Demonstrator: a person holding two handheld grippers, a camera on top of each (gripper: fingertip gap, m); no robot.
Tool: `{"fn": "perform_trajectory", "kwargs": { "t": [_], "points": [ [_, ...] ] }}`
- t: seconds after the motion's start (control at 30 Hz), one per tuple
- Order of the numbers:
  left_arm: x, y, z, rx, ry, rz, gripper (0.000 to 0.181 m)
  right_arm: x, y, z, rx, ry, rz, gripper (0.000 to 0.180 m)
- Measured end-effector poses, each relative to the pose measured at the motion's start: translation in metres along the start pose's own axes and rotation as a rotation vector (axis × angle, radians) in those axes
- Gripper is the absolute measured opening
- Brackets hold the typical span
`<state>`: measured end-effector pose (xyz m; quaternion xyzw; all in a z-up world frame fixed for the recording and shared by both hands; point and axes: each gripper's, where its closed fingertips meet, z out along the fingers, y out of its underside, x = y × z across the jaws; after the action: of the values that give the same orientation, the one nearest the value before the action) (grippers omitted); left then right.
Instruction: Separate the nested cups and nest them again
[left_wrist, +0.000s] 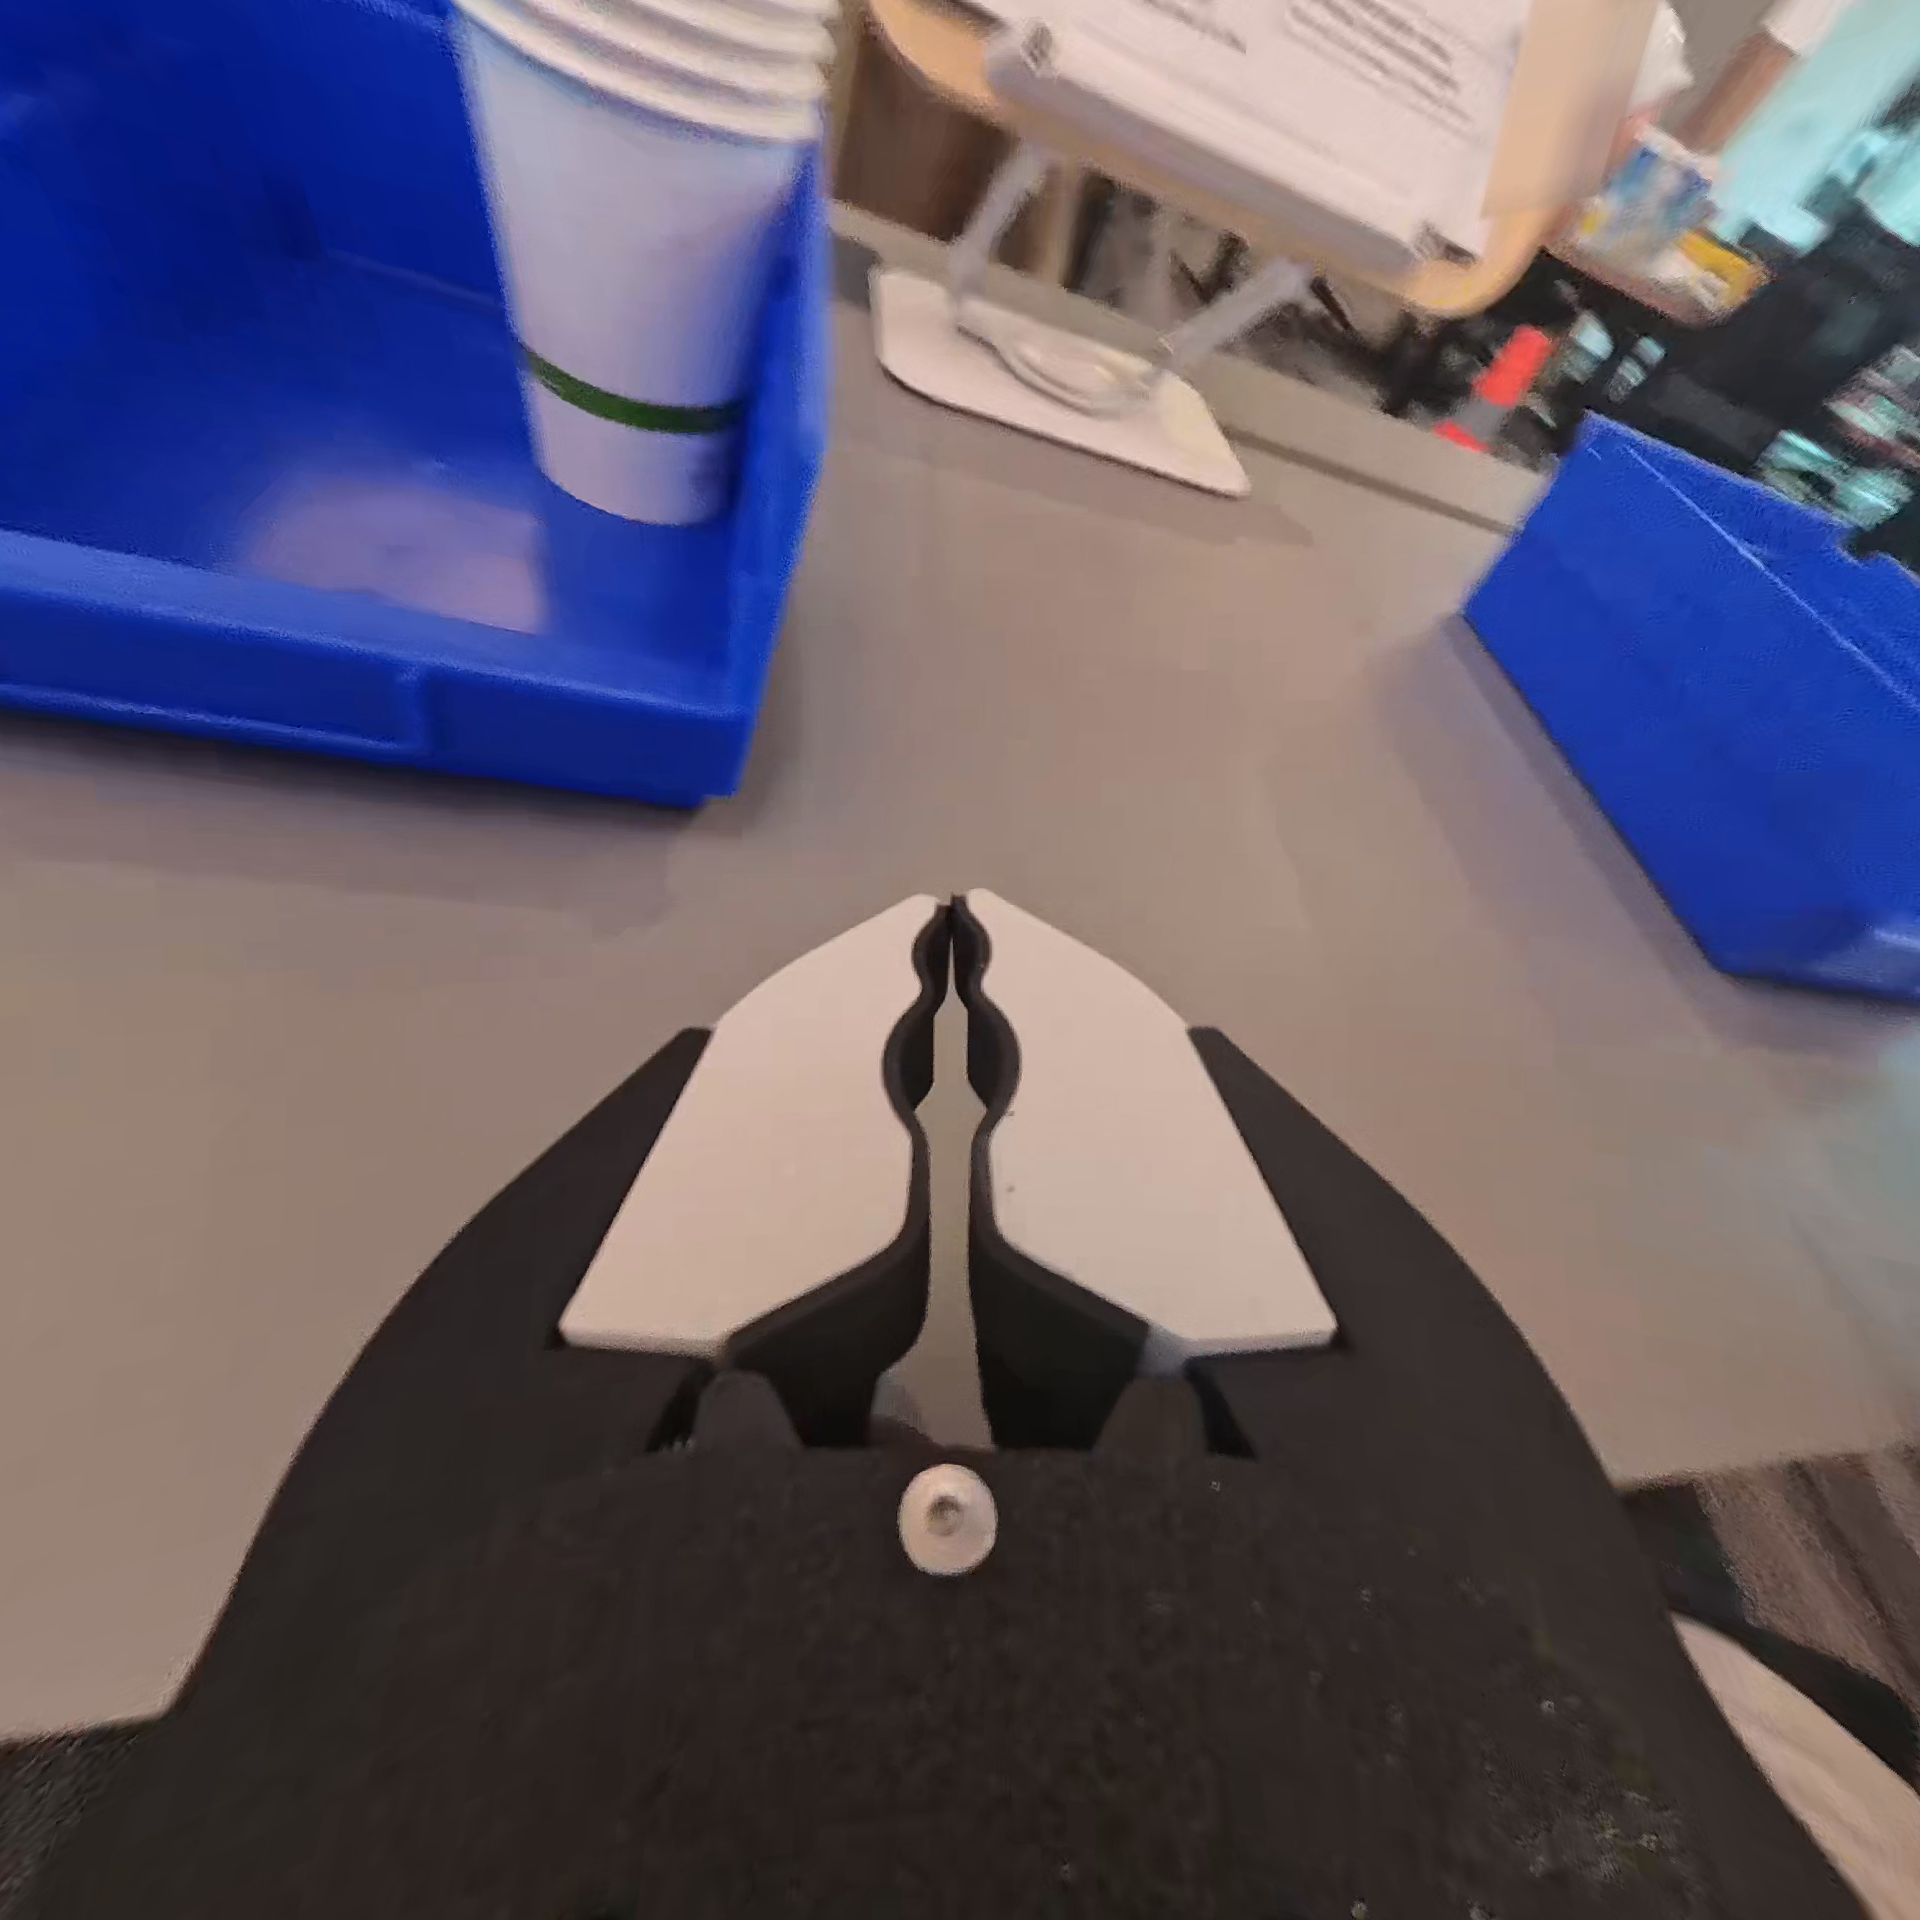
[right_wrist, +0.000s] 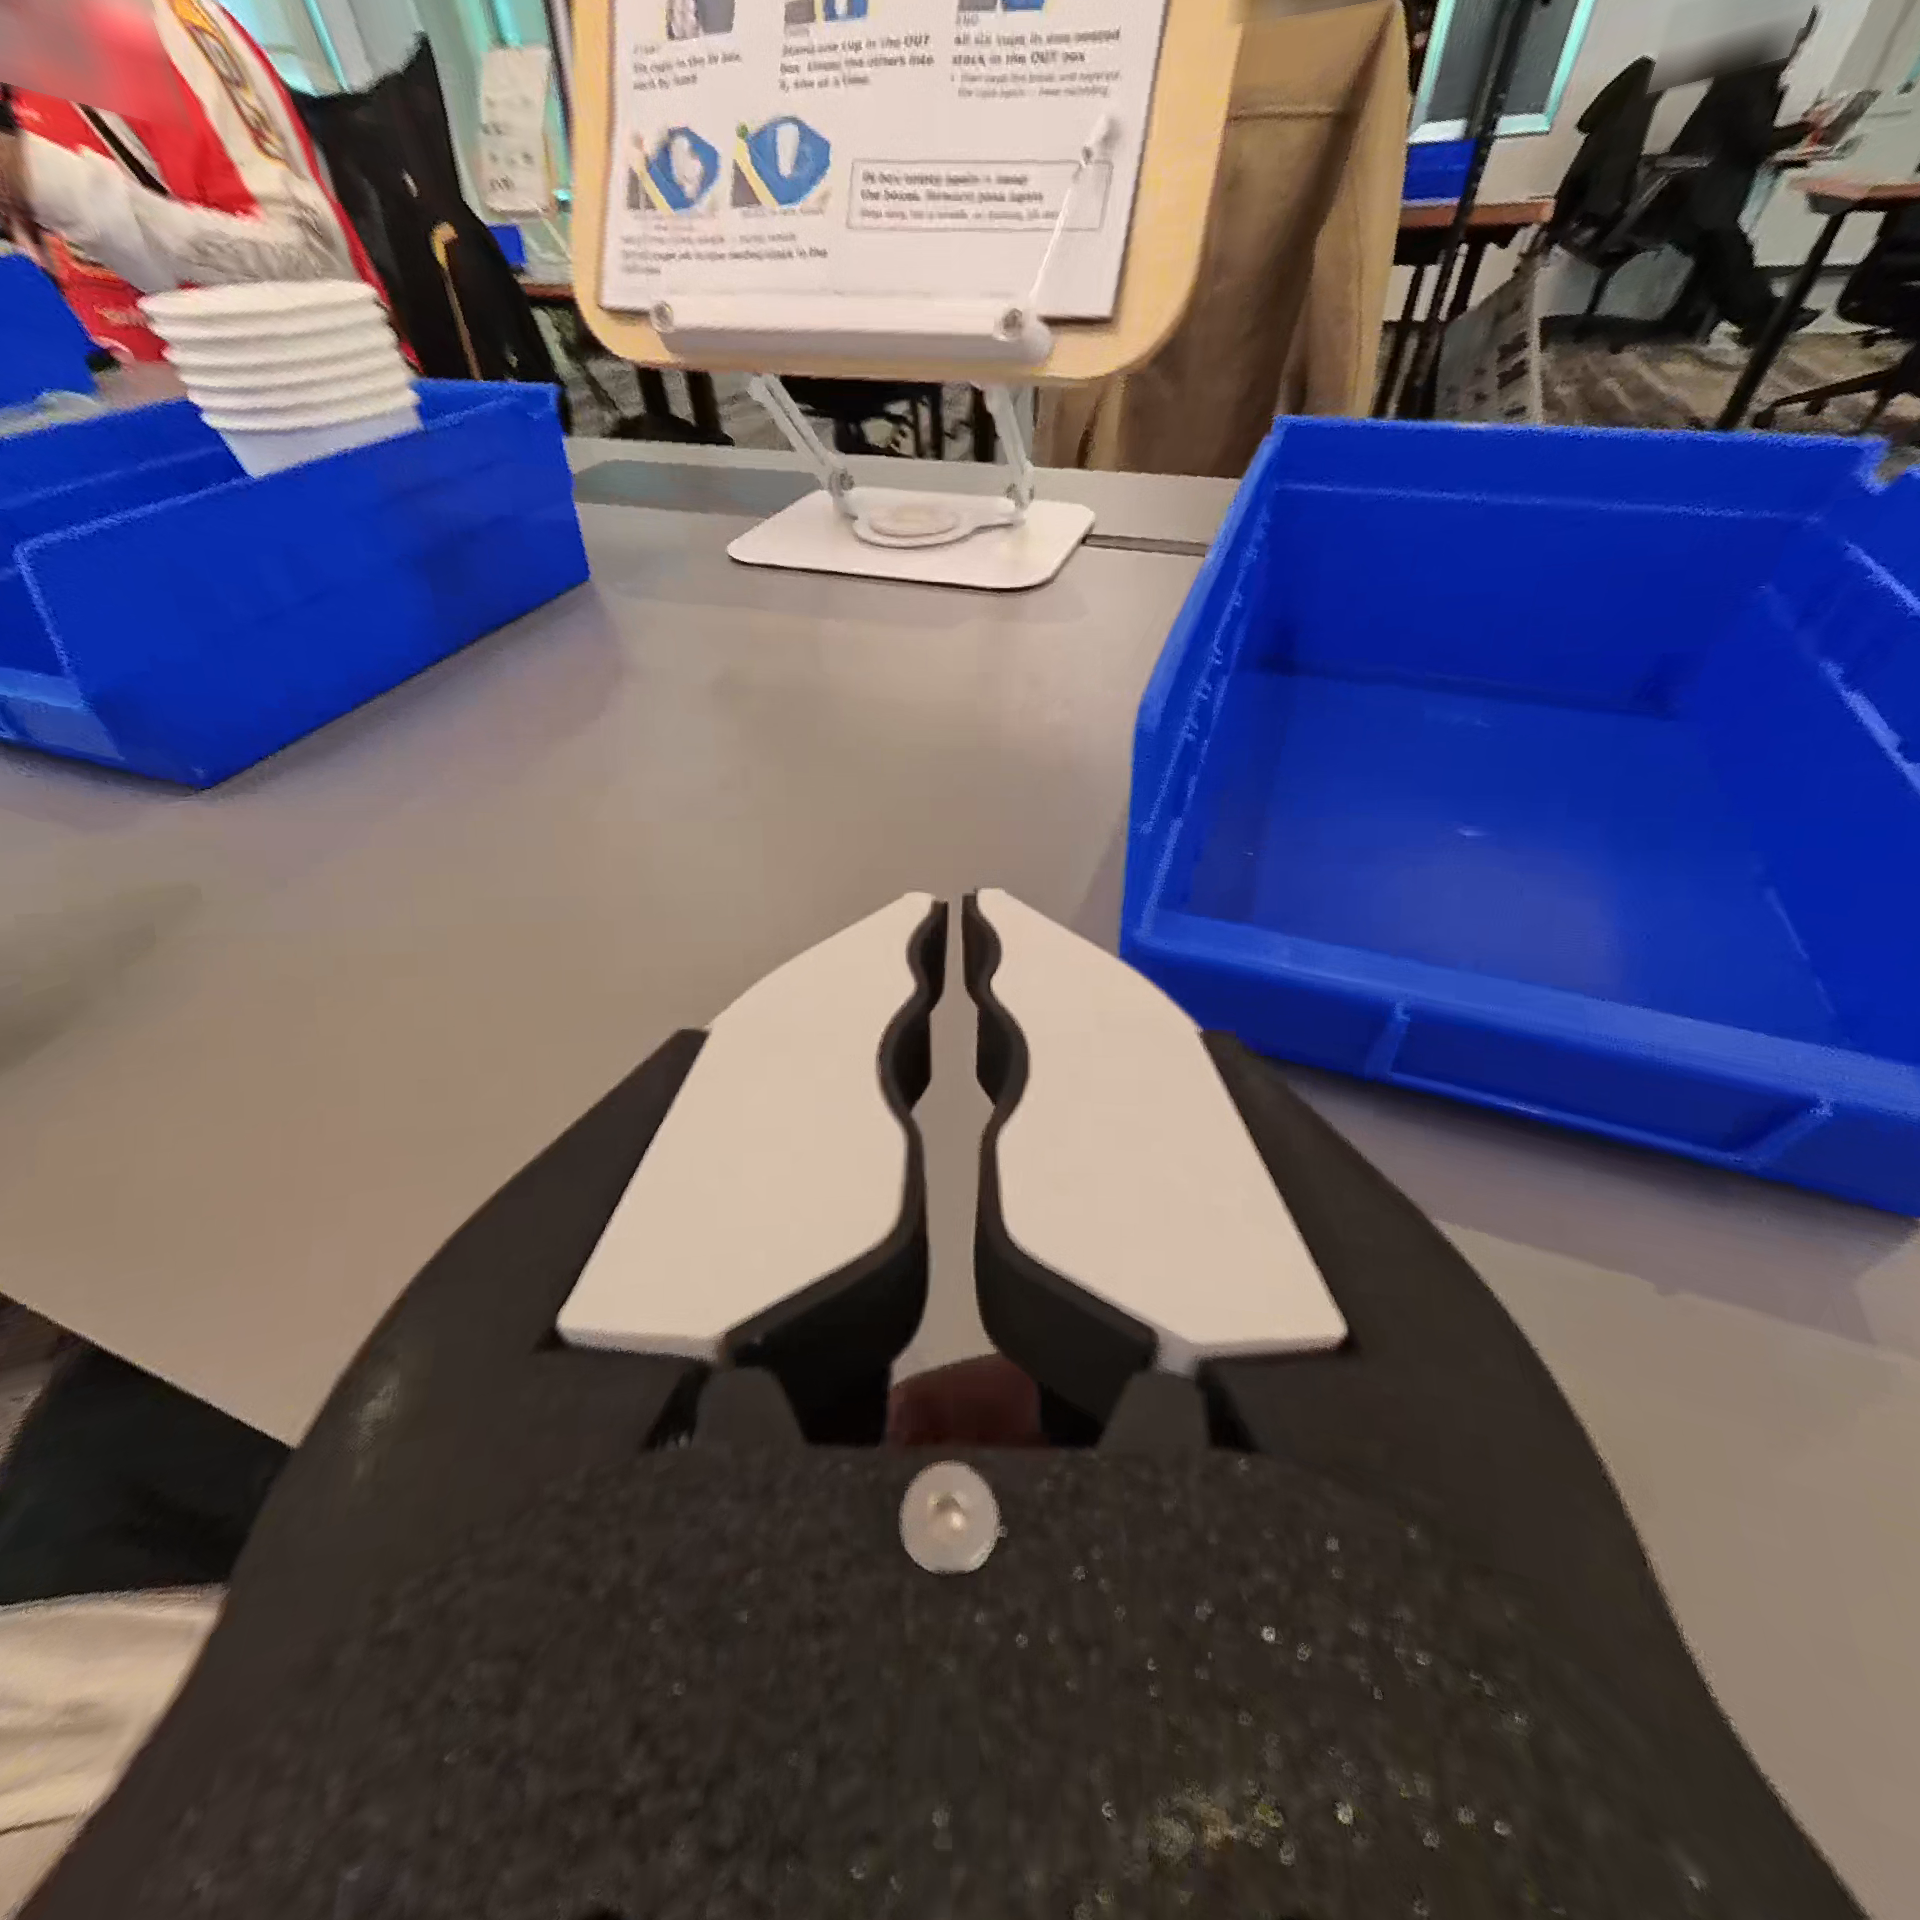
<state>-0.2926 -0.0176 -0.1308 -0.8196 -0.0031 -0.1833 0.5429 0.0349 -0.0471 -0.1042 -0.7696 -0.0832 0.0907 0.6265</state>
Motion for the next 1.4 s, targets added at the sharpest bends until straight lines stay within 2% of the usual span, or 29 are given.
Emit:
{"fn": "perform_trajectory", "kwargs": {
  "t": [0.13,0.2,0.3,0.37,0.5,0.6,0.7,1.2,1.27,1.4],
  "points": [
    [0.021,0.007,0.004,-0.088,0.167,-0.042,0.000,-0.003,0.007,0.003,-0.062,0.027,-0.009,0.000],
    [0.029,0.001,0.003,-0.046,0.229,-0.011,0.000,-0.010,0.010,0.007,-0.089,-0.029,-0.004,0.000],
    [0.027,-0.016,-0.004,0.080,0.234,-0.020,0.000,-0.011,0.011,0.009,-0.078,-0.084,0.072,0.000],
    [0.023,-0.019,-0.009,0.122,0.198,0.065,0.000,-0.011,0.009,0.005,-0.043,-0.101,0.035,0.001],
    [-0.002,-0.022,-0.013,0.141,-0.042,0.234,0.028,-0.005,0.001,-0.004,0.007,-0.049,-0.048,0.035],
    [-0.004,-0.022,-0.016,0.158,-0.106,0.262,0.041,-0.002,0.004,-0.001,-0.013,-0.022,-0.053,0.054],
    [0.001,-0.012,-0.012,0.095,-0.063,0.227,0.054,-0.002,0.007,-0.001,-0.027,-0.024,-0.053,0.058],
    [-0.005,-0.007,-0.008,0.035,0.006,0.193,0.061,-0.003,0.010,0.001,-0.037,-0.061,-0.042,0.056],
    [-0.010,-0.028,-0.015,0.081,0.047,0.193,0.059,-0.006,0.009,0.001,-0.032,-0.073,-0.037,0.055],
    [-0.054,-0.114,-0.013,0.151,0.104,0.228,0.055,-0.018,0.008,0.000,-0.020,-0.144,0.020,0.054]
  ]
}}
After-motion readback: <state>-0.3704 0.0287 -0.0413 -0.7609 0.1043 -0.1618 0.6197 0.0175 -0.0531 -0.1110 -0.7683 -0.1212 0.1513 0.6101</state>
